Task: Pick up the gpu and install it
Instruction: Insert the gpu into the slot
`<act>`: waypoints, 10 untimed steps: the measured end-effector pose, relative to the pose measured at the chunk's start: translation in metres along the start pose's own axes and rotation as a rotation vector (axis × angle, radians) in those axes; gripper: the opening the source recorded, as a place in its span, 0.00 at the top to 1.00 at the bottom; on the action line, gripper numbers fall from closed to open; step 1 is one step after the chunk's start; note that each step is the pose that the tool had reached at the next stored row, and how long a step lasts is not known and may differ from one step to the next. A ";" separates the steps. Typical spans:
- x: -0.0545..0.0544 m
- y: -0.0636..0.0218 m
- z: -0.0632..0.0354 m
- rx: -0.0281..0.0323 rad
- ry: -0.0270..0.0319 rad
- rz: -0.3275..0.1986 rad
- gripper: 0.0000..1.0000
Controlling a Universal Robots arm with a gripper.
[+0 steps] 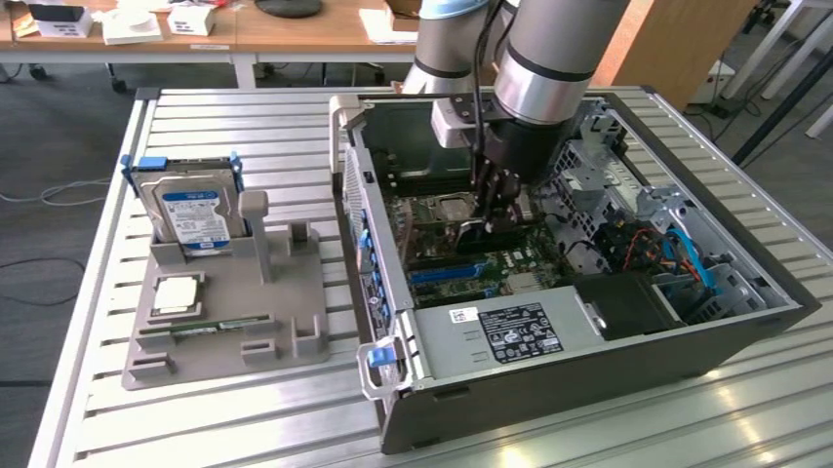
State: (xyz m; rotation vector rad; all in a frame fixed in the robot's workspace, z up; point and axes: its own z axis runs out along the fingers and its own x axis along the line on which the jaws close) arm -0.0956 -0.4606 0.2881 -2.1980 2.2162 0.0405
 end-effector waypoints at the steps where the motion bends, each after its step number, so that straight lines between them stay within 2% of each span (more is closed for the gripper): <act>1: 0.000 0.0003 0.0000 0.0000 0.0000 0.000 0.73; 10: 0.002 0.0004 -0.0001 0.0000 0.0000 0.000 0.73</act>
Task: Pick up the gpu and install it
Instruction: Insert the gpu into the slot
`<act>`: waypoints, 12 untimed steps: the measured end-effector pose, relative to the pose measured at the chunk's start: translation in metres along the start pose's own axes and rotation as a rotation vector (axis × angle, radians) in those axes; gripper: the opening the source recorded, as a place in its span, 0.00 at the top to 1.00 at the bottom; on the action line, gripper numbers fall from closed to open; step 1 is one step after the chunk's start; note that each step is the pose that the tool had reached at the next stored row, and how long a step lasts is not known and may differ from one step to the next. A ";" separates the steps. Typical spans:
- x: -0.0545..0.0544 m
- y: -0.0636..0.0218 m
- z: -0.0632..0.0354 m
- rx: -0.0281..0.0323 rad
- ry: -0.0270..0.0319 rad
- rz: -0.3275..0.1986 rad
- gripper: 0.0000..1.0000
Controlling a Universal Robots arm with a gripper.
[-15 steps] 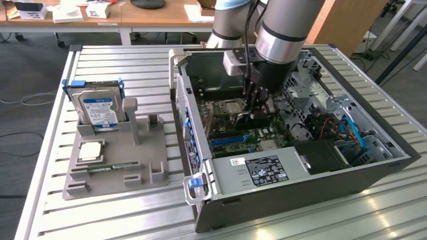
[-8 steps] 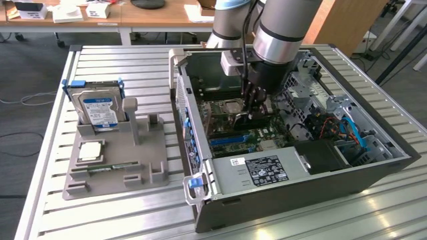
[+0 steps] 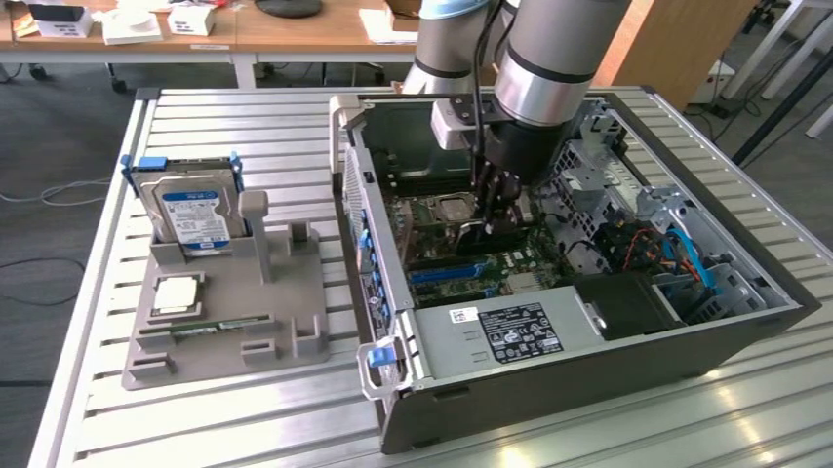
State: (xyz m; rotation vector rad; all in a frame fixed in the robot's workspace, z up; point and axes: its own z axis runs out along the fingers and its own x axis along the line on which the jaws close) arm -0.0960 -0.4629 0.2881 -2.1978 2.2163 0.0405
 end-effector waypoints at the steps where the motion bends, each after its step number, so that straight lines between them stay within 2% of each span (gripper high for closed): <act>1: 0.000 0.0000 0.0000 0.0000 0.0000 0.000 0.73; 12: 0.000 0.0000 0.0121 0.0000 0.0000 0.000 0.73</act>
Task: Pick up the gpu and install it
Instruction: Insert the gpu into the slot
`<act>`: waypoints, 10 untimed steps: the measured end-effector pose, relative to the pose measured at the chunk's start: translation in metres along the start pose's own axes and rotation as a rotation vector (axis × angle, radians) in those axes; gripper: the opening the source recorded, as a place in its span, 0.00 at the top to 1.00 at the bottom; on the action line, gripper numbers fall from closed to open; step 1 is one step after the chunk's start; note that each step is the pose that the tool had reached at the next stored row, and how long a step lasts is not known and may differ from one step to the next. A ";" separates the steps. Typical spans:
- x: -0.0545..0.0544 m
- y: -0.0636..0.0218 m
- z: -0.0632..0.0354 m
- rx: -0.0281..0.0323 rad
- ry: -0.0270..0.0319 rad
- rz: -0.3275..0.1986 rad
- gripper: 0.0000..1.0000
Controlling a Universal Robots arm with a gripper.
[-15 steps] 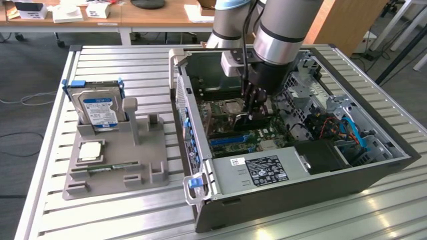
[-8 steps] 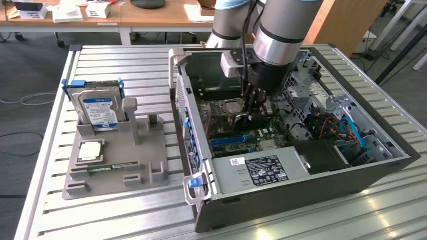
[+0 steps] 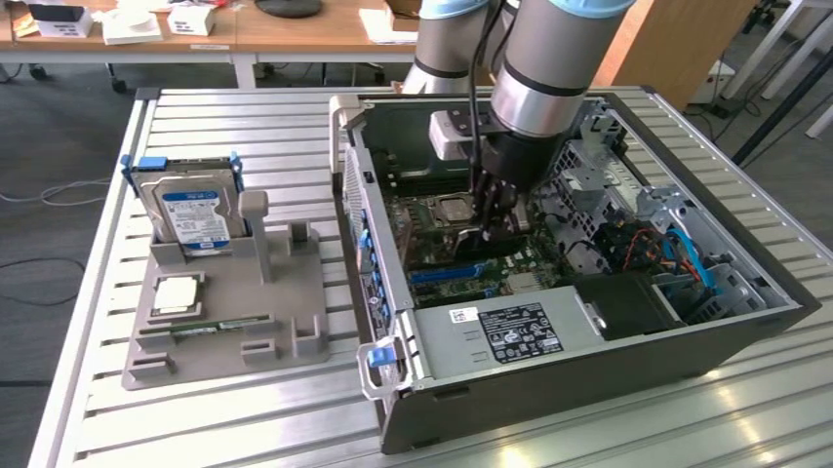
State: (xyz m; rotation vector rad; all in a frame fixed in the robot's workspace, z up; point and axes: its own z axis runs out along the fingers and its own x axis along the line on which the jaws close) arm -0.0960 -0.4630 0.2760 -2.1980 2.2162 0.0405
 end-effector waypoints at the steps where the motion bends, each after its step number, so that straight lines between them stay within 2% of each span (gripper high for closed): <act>1: 0.000 0.0000 0.0010 0.0000 0.0000 0.000 0.73; 7: 0.000 0.0002 0.0028 0.0000 0.0002 0.000 0.73; 10: 0.000 0.0036 0.0032 0.0013 -0.0004 0.000 0.73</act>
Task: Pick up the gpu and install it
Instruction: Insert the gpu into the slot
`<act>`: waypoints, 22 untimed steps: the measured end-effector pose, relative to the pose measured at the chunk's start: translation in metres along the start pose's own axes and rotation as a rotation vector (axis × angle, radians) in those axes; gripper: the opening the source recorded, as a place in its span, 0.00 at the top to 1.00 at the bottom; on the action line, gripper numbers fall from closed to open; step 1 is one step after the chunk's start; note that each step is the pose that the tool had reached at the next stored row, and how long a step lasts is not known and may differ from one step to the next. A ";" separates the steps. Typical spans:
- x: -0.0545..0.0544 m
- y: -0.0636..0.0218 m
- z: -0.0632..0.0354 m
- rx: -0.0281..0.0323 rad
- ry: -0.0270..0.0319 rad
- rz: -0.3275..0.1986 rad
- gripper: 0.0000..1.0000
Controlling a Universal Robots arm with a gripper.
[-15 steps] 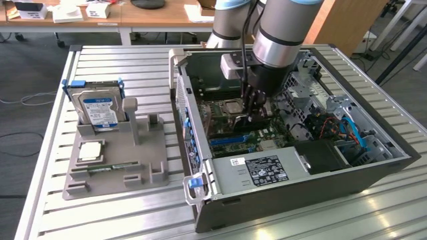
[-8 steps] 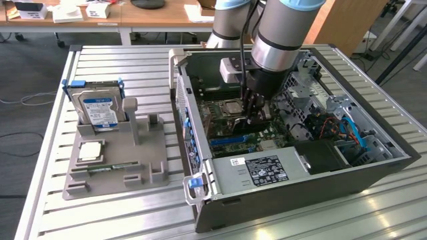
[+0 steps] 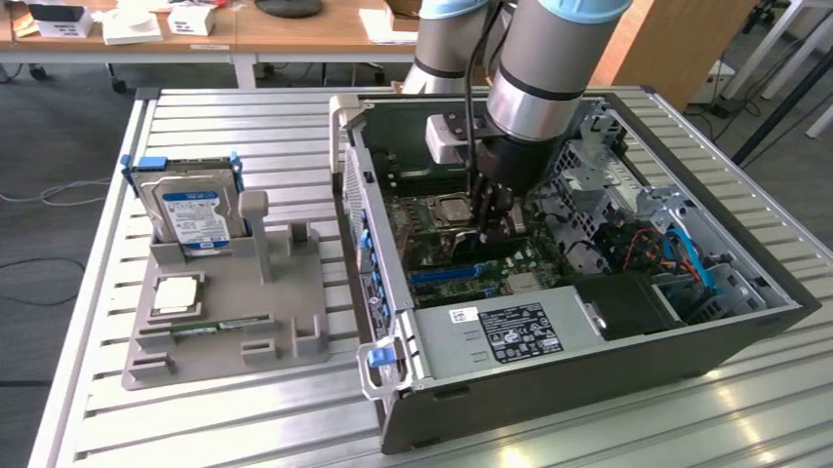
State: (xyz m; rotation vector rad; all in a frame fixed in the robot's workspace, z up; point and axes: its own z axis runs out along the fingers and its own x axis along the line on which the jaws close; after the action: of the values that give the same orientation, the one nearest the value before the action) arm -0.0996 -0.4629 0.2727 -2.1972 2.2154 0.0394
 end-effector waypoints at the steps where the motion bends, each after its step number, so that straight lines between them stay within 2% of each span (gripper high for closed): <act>1: 0.000 0.0009 0.0000 0.0002 0.0000 0.000 0.73; 22: 0.002 0.0048 0.0001 0.0005 0.0002 0.000 0.73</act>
State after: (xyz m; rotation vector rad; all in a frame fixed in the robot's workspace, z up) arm -0.1044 -0.4644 0.2726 -2.1971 2.2152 0.0386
